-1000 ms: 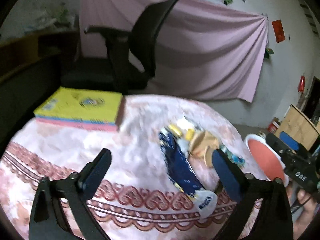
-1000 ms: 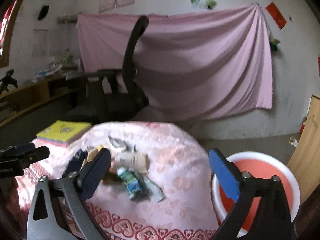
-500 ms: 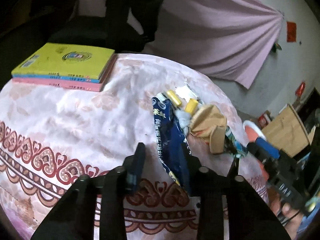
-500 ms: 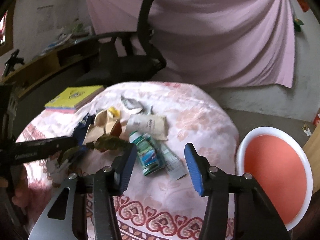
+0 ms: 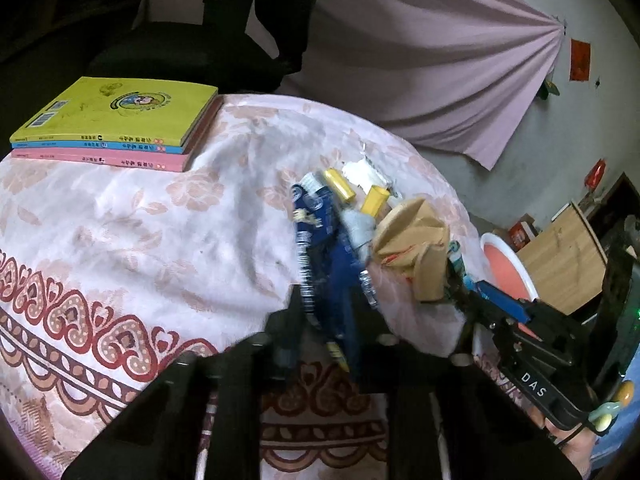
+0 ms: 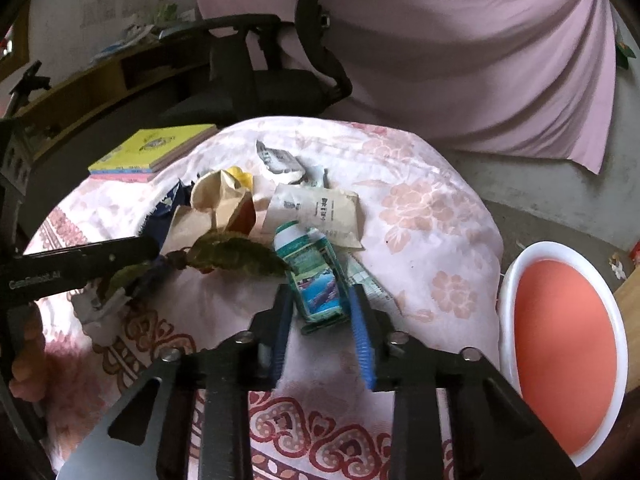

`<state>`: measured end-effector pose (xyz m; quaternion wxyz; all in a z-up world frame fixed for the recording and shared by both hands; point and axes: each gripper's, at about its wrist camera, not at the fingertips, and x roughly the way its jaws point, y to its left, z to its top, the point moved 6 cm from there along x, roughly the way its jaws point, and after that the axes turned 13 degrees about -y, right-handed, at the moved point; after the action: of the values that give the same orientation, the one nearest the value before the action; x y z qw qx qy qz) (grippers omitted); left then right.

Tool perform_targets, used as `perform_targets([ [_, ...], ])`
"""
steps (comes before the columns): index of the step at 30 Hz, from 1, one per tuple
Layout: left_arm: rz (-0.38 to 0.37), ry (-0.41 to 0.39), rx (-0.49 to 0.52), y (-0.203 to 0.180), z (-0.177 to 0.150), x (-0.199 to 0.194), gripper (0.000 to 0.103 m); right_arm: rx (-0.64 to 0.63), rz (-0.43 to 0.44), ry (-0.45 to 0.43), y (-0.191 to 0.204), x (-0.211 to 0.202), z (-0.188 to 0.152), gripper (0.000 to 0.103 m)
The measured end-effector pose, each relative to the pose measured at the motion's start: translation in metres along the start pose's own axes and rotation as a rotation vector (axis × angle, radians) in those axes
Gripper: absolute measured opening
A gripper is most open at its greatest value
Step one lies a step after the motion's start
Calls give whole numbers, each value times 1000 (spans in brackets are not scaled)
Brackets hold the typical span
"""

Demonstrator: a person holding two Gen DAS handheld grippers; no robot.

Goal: Collect trash
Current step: 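Grasp the blue snack wrapper with the left tool while the right tool grasps the green bottle, then carry both items over the red basin and open both tools to drop them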

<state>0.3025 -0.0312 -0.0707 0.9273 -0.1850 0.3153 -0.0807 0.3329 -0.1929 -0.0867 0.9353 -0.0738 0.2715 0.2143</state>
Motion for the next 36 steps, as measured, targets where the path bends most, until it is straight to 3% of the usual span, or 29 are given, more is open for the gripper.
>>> perform_targets([
  [9,-33,-49,13,-6,-3,-13,4,-17,-6,-59,3,-11,4,20],
  [17,-65,-201,28,-14,4,-43,2,-24,-33,-189,2,-35,15,20],
  [24,-36,-359,95,-30,9,-75,2,-14,-53,-349,-2,-65,26,20],
  [31,-54,-558,241,-87,23,-109,2,36,-87,-562,-13,-108,37,20],
  [36,-127,-589,299,-138,34,-111,2,102,-164,-695,-39,-137,42,20],
])
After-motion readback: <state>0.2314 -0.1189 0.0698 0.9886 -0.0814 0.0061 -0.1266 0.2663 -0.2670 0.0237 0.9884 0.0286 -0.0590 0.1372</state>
